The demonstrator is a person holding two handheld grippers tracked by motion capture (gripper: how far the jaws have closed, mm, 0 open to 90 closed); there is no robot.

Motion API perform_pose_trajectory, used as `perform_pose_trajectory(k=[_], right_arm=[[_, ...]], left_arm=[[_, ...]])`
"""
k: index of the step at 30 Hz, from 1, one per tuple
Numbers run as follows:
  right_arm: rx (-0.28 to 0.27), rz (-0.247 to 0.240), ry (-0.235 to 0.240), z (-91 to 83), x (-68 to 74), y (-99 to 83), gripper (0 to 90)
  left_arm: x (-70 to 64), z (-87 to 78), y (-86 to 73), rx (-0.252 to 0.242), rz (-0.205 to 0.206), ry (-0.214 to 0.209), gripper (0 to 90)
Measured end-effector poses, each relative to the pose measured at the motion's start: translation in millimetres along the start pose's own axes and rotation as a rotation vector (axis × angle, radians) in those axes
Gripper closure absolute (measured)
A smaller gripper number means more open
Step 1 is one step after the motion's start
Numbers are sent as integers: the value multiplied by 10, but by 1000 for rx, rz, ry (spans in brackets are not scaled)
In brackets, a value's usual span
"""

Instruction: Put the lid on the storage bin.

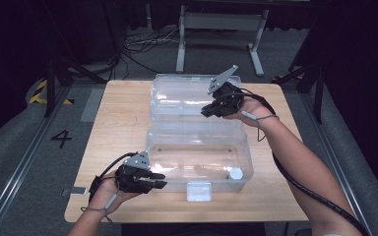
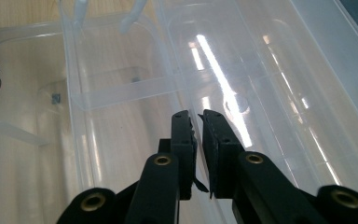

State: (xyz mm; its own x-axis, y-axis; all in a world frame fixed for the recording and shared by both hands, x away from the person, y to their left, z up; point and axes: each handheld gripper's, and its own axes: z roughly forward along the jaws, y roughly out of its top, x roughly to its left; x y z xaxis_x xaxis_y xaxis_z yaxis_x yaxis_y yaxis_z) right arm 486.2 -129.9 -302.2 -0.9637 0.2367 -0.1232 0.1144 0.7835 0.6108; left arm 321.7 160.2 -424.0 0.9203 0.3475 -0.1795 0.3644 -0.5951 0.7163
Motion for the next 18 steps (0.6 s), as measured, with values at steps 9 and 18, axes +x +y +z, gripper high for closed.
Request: perform_pose_trajectory(k=[9,18], right_arm=[[-7,-25,-3,-47,102,9,845],[-17,-43,-4,-108,222,-8,849]], left_arm=[[1,55,25,19,12,-4,735],[-1,57,34,26,26,-2,750]])
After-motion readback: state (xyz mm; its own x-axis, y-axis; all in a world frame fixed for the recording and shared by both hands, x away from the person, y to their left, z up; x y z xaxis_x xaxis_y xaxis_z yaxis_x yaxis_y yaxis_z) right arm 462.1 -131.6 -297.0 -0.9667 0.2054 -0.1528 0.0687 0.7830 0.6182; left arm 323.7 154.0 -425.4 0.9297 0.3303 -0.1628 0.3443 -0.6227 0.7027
